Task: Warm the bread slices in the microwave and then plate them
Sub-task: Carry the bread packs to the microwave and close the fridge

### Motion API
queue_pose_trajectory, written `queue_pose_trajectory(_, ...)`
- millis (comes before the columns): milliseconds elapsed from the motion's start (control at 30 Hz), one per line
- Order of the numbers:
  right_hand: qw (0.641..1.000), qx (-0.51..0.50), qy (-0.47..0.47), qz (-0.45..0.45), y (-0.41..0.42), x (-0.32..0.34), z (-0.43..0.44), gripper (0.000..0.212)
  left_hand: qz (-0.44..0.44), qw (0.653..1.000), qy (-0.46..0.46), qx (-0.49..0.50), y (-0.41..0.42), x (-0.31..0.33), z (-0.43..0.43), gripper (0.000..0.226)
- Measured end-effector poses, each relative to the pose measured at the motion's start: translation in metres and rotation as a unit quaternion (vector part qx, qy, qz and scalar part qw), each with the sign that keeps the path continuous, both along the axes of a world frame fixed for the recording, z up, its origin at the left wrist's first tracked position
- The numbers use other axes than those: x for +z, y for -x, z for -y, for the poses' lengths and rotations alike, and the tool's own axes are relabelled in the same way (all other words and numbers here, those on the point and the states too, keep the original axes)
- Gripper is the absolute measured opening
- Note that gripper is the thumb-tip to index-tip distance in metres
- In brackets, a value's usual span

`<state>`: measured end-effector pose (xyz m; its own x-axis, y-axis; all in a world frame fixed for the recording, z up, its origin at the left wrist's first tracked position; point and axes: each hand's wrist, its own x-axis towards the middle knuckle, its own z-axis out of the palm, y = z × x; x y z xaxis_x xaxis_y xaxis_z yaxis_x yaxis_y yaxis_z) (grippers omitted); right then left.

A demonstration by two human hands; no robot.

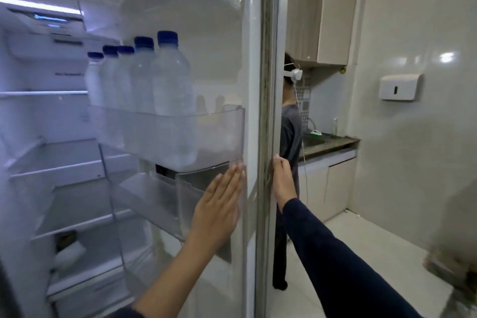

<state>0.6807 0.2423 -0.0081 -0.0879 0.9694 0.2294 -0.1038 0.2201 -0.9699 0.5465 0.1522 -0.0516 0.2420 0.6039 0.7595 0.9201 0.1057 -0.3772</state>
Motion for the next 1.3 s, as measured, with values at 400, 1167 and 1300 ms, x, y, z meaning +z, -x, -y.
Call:
queue_pose_trajectory(400, 0.988, -0.025, -0.151, 0.032, 0.055, -0.027, 0.091, 0.032, 0.016, 0.997, -0.052, 0.053, 0.073, -0.017, 0.08, 0.062)
queue_pose_trajectory(1167, 0.839, 0.054, -0.534, 0.092, 0.203, -0.005, 0.184, 0.022, 0.377, 0.898, -0.227, 0.018, 0.192, 0.031, 0.194, 0.049)
queue_pose_trajectory(1300, 0.895, 0.178, -0.406, -0.052, 0.232, 0.001, 0.176, 0.021, 0.342, 0.899, -0.272, 0.026, 0.186, 0.04, 0.199, 0.049)
